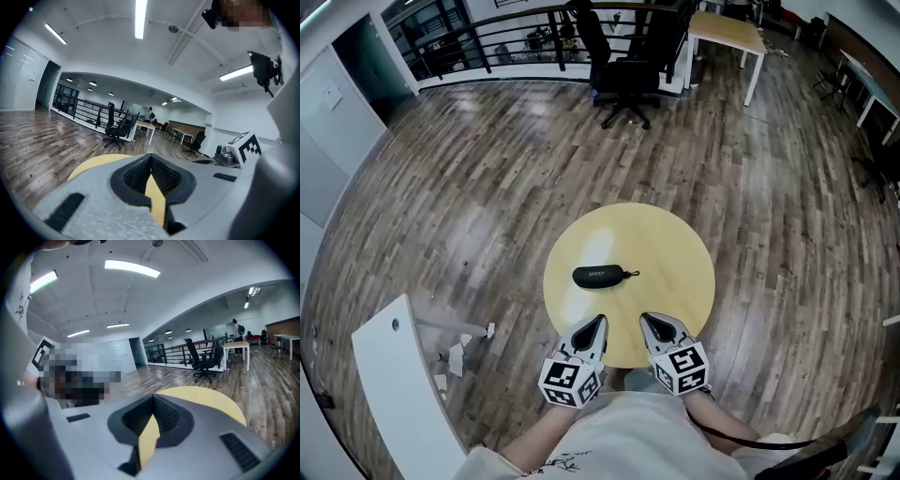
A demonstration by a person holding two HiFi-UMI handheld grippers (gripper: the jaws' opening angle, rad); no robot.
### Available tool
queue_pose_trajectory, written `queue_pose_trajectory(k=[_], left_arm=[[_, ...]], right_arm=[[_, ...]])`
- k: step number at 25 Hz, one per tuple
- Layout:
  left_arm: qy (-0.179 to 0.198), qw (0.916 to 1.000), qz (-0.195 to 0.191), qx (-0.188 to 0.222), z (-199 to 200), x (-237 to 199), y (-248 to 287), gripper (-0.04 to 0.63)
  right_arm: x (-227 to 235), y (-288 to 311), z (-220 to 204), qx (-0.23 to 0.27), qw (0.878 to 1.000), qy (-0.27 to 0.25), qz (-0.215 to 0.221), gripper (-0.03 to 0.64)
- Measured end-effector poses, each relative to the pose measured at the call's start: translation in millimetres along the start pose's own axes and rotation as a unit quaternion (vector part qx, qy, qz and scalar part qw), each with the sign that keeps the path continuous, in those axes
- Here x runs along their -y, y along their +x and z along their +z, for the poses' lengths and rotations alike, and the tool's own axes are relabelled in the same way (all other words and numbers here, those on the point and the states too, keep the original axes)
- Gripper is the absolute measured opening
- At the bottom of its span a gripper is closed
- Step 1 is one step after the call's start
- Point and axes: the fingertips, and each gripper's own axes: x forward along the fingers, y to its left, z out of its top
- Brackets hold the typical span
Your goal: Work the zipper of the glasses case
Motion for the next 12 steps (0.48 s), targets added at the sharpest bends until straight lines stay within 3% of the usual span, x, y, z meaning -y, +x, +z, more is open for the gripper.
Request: queue_pose_trajectory(k=[3,7,12], left_arm=[[0.009,0.9999,-0.004,-0.004,0.8,1.2,12.3,0.006],[0.016,0.9996,-0.011,-0.02,1.9,-7.7,28.0,0.005],[0.014,0.9987,-0.019,-0.045,-4.0,-37.4,50.7,0.006]], right_arm=[[13.5,10.3,-0.1,-0.005,1.0,-0.001,0.015,0.002],[43.6,27.5,-6.9,-0.034,0.999,0.002,-0.012,0.002],[63.4,51.4,-6.6,-0.031,0.999,0.009,-0.022,0.002]])
